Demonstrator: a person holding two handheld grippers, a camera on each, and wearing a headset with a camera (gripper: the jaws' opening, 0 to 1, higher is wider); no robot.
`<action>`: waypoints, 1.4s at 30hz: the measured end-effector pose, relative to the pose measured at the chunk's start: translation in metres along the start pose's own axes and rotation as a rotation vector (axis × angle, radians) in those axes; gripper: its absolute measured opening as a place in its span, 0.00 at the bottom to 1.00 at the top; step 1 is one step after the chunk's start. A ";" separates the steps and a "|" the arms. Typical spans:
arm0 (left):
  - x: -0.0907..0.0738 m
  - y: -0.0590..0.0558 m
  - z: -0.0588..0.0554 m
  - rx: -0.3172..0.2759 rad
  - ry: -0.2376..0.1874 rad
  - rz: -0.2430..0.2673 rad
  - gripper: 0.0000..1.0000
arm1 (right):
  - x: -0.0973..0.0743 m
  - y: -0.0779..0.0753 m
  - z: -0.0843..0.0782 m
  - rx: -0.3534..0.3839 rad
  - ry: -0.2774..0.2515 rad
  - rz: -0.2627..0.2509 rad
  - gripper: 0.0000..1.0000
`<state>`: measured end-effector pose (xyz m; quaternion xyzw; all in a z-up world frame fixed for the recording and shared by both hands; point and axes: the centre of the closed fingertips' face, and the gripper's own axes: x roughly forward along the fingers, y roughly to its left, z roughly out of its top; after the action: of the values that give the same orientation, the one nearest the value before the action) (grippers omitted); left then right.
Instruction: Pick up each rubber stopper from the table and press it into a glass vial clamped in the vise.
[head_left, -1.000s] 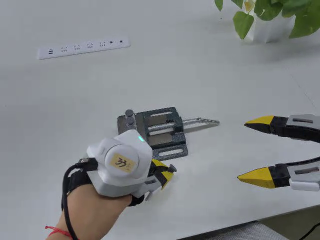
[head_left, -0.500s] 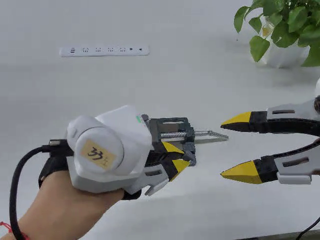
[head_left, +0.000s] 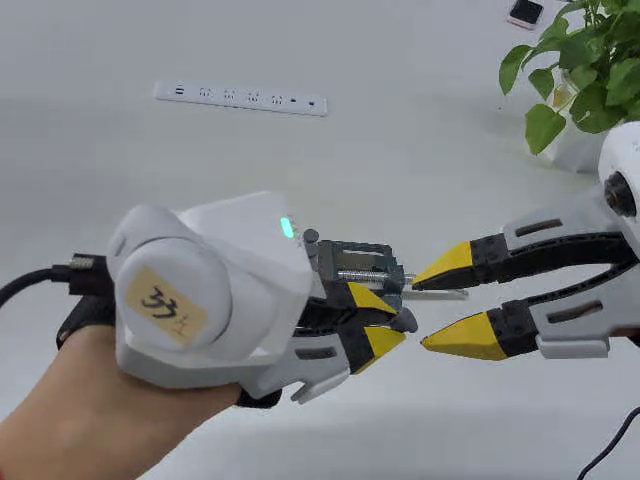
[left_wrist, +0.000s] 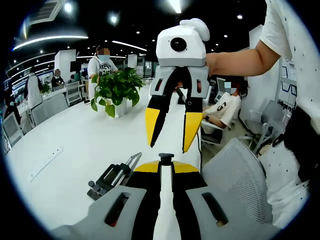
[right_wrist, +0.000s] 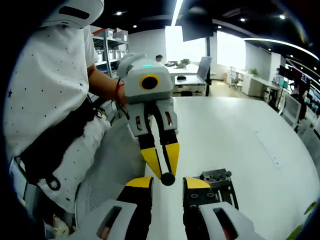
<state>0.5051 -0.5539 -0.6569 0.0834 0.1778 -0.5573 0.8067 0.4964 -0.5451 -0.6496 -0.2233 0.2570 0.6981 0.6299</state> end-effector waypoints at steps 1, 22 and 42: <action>0.000 -0.001 0.002 0.002 -0.005 -0.004 0.04 | 0.001 0.000 0.000 -0.005 0.009 0.004 0.17; -0.002 -0.005 0.009 0.031 -0.018 -0.033 0.04 | 0.000 0.005 -0.001 -0.020 0.030 0.048 0.07; -0.005 -0.005 0.006 0.034 -0.018 -0.044 0.03 | 0.001 0.005 0.000 -0.008 0.036 0.065 0.07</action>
<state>0.4997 -0.5538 -0.6494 0.0885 0.1629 -0.5787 0.7942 0.4911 -0.5441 -0.6498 -0.2297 0.2726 0.7150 0.6014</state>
